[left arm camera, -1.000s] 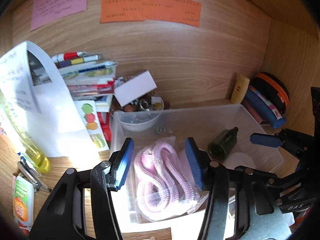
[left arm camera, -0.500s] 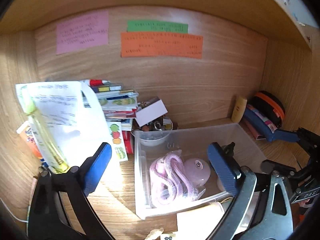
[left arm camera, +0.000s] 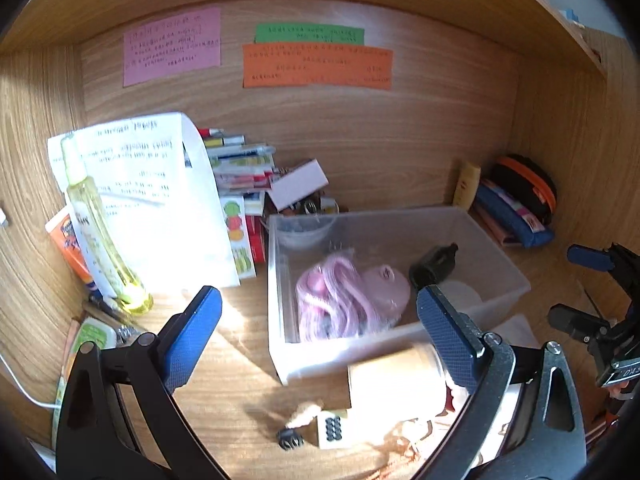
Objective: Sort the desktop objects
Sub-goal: 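Grasp the white drawstring pouch with the right tool while the left grasps the cream cup, then lift the cream cup with the left tool while the right lifts the white pouch, then lower the cream cup into the box with the left tool while the right releases the pouch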
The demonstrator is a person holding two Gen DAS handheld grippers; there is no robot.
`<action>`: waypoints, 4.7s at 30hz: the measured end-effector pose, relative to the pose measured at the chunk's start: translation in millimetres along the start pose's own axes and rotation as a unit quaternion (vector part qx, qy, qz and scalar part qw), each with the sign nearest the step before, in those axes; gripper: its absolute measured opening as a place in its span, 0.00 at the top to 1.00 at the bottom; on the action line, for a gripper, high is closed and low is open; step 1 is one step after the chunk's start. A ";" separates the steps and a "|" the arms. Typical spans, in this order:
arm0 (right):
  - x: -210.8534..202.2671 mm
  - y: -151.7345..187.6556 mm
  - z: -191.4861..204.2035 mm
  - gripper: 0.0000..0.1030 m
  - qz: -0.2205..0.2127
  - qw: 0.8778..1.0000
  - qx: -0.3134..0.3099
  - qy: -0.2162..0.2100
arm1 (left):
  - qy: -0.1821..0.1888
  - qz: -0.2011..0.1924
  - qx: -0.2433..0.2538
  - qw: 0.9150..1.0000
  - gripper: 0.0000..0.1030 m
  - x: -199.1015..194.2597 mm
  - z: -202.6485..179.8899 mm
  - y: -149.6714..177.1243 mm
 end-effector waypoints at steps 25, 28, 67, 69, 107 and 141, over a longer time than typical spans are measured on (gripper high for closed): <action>64.0 42.7 62.5 0.06 0.102 0.994 -0.028 0.012 | 0.027 0.069 0.026 0.997 0.04 24.0 -20.1 56.0; 64.2 44.8 54.8 0.06 0.109 0.994 -0.022 0.008 | 0.042 0.077 0.035 0.996 0.04 28.3 -27.9 57.6; 19.9 39.1 -10.6 0.58 0.059 0.991 0.063 -0.100 | 0.113 0.128 0.022 0.985 0.36 52.4 -43.4 54.2; 13.8 36.0 -15.0 0.58 0.052 0.991 0.068 -0.101 | 0.117 0.124 0.017 0.985 0.36 49.3 -42.5 52.1; 36.5 -45.2 -27.7 0.58 0.008 0.993 0.055 -0.100 | 0.119 0.023 -0.050 0.991 0.36 16.1 6.6 -11.4; 95.0 -29.2 2.7 0.46 0.064 0.996 0.024 -0.062 | 0.055 0.060 -0.024 0.996 0.35 70.5 -2.2 -7.0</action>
Point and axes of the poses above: each gripper's, at about its wrist camera, not at the fingertips, and x roughly the way its jaws point, z to its left, y to its underside, the point moved 4 cm from there along x, roughly the way its jaws point, and after that the axes turned 11 degrees about z, right-handed, at the moved point
